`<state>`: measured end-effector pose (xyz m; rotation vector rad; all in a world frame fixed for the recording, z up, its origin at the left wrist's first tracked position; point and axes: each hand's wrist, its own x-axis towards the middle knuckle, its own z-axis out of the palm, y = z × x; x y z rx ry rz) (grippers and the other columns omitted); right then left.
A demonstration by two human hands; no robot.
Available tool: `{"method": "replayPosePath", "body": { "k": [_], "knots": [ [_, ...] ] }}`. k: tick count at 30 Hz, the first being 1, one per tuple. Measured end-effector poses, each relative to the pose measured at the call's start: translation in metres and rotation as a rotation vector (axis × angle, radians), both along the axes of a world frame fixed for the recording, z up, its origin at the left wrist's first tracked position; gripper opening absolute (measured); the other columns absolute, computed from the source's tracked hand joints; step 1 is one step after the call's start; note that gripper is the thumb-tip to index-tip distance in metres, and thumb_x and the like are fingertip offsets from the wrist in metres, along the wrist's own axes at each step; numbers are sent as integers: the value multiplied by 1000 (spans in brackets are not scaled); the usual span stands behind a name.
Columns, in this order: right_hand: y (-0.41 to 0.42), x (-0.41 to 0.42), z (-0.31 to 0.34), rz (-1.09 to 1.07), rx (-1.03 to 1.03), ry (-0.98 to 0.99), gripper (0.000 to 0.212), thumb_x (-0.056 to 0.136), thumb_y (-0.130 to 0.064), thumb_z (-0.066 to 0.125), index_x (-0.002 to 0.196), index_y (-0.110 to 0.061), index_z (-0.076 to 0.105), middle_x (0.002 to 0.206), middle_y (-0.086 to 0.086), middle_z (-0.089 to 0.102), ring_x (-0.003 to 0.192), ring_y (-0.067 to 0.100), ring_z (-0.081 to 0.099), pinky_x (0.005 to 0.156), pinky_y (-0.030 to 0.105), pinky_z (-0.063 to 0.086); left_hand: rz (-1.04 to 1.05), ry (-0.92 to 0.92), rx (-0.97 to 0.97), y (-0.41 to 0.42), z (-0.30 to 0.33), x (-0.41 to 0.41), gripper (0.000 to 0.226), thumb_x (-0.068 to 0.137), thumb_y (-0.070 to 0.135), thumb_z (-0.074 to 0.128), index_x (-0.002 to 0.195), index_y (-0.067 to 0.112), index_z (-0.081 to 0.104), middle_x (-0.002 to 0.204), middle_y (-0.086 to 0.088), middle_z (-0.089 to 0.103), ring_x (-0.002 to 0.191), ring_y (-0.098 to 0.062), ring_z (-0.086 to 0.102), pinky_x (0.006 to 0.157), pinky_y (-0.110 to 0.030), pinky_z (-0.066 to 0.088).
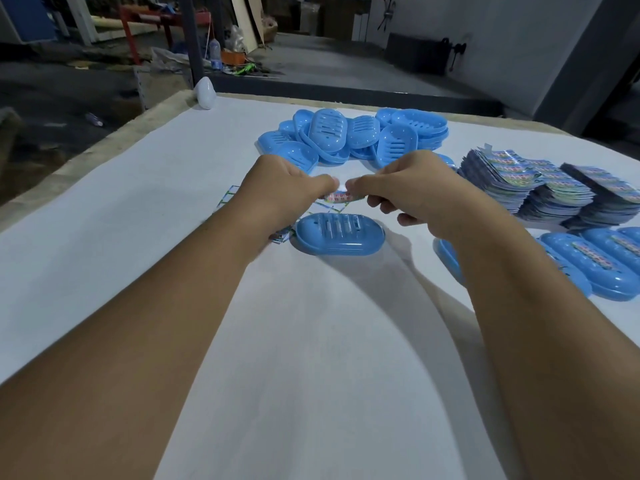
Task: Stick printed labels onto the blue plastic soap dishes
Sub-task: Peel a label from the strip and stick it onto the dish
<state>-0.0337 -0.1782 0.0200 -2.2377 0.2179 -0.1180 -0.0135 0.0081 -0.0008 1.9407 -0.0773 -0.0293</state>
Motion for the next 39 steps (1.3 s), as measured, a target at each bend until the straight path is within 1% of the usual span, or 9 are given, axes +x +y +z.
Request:
{"method": "replayPosePath", "body": {
  "k": [5, 9, 14, 16, 19, 26, 32, 36, 39],
  "knots": [
    [-4, -2, -2, 46, -49, 129, 41, 63, -48, 90, 65, -10, 75, 59, -2, 63, 54, 12, 50, 41, 17, 41, -39, 49, 63, 0, -4, -4, 46, 63, 33, 84, 83, -3, 65, 68, -14, 59, 59, -20, 55, 59, -34, 48],
    [-3, -1, -4, 77, -70, 169, 49, 62, -46, 91, 73, -1, 75, 57, 1, 61, 55, 16, 49, 42, 19, 41, -49, 43, 131, 1, -5, -5, 41, 63, 31, 83, 81, -1, 66, 59, -8, 57, 51, -15, 52, 54, -31, 50],
    [-4, 0, -5, 70, -131, 161, 49, 61, -49, 90, 76, -4, 76, 55, -1, 62, 54, 15, 51, 42, 19, 42, -56, 23, 196, 1, -5, -5, 32, 62, 33, 83, 77, 7, 72, 73, -13, 71, 59, -17, 61, 70, -49, 61],
    [-3, 0, -5, 65, -154, 155, 51, 61, -50, 89, 79, -4, 77, 54, -1, 62, 54, 15, 51, 43, 20, 42, -43, -24, 289, 1, -5, -4, 34, 61, 41, 83, 75, 11, 74, 64, -7, 69, 56, -15, 58, 63, -40, 61],
    [-2, 0, -5, 66, -168, 157, 53, 62, -50, 88, 83, -3, 77, 54, -1, 61, 55, 16, 49, 42, 20, 39, -32, -74, 372, 2, -3, -3, 36, 62, 47, 81, 73, 13, 74, 47, 3, 58, 41, -9, 48, 46, -22, 43],
    [0, -1, -4, 69, -198, 162, 57, 62, -49, 89, 93, -2, 78, 59, 2, 57, 59, 18, 47, 51, 26, 40, -37, -82, 401, 0, -3, -3, 36, 64, 43, 81, 74, 10, 75, 60, -7, 63, 56, -19, 52, 60, -32, 47],
    [3, 0, -5, 68, -254, 160, 63, 59, -52, 89, 96, -2, 77, 62, 4, 57, 58, 20, 48, 56, 30, 43, -39, -113, 511, 0, 0, -5, 32, 67, 44, 78, 73, 13, 75, 59, -2, 63, 57, -19, 54, 59, -30, 46],
    [5, -1, -4, 80, -360, 126, 61, 58, -57, 86, 91, -6, 78, 60, 3, 57, 52, 20, 49, 56, 30, 46, -29, -151, 600, -1, 2, -6, 30, 68, 47, 77, 74, 18, 74, 74, 1, 70, 74, -18, 64, 68, -34, 53],
    [6, -2, -2, 73, -429, 96, 59, 58, -59, 86, 86, -8, 77, 54, 1, 55, 46, 18, 48, 55, 29, 49, 2, -212, 687, -1, 4, -7, 31, 66, 53, 75, 72, 23, 68, 74, 9, 68, 75, -14, 64, 62, -29, 45]
  ]
}}
